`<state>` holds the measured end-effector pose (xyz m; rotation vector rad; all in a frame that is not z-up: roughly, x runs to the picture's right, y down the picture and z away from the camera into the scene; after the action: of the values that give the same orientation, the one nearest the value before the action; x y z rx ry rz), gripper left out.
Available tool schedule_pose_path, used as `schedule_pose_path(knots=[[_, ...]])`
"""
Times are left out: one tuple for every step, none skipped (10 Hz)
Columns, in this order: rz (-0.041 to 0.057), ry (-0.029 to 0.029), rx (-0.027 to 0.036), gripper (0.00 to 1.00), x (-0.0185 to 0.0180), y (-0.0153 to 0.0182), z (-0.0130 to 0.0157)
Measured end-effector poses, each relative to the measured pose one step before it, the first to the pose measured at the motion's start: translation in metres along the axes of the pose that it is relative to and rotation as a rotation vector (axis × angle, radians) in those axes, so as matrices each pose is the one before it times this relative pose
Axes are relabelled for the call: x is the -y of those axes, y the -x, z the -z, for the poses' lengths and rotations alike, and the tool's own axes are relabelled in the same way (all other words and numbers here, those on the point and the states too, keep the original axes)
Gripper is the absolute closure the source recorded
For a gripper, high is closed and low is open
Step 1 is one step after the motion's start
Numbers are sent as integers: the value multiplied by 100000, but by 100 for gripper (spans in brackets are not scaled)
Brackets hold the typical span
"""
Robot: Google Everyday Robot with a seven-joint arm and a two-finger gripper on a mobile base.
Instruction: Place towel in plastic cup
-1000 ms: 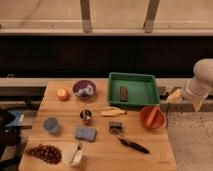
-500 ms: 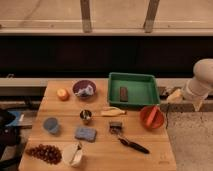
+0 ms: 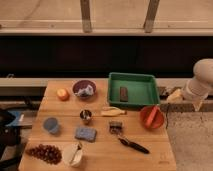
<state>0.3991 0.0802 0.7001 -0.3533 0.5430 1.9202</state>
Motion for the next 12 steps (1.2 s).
schedule_pose_path(knots=[[4,3,-1,20,-4,0,1],[0,-3,-2,20,1,0,-3],[-1,1,-1,20,1,-1,1],[2,-1,8,20,0,2,4],[3,-1,-5,20,0,-1,-3],[-11,-2,0,20,3,-1,2],[8,4,-1,20,-3,1,-2],[5,-1,8,20,-1,2,4],[-8,-4,-4,20,4,-1,-3],[46,-14,-8,20,-18,-1,-1],[667,-103,-12,20,-110,79,68],[2331,-49,-491,20,-200,370,-52]])
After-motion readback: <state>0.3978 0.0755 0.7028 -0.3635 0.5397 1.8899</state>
